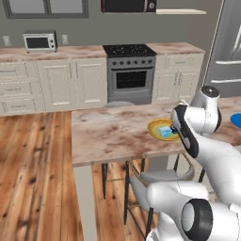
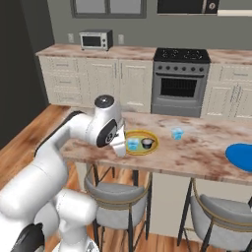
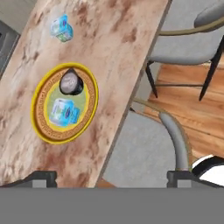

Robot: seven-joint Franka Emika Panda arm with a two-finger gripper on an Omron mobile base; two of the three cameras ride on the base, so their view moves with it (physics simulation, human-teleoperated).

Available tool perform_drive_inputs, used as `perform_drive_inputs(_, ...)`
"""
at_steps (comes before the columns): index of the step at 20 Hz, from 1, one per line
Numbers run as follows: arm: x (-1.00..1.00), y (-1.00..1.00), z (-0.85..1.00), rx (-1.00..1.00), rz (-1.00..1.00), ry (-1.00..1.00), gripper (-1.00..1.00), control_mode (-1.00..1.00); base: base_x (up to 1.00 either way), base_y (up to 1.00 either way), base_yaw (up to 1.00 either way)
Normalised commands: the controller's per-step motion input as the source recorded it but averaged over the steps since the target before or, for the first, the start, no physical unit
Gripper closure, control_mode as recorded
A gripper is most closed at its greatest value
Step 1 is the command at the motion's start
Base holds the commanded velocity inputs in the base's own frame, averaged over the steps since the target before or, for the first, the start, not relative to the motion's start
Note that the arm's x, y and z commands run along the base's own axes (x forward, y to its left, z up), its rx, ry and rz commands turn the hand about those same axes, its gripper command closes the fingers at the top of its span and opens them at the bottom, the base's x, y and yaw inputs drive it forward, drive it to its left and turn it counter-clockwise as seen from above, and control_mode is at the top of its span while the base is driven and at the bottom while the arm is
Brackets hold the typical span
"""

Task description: Place two yogurt containers on each plate.

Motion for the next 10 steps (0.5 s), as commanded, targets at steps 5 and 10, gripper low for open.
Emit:
perform_drive_inputs(5, 0.00, 0.00, 0.00, 0.00, 0.00, 0.00, -1.00, 1.00, -0.68, -0.79, 0.00)
perform_drive_inputs(10, 0.00, 0.00, 0.00, 0.00, 0.00, 0.00, -1.00, 1.00, -0.23, -1.00, 0.07)
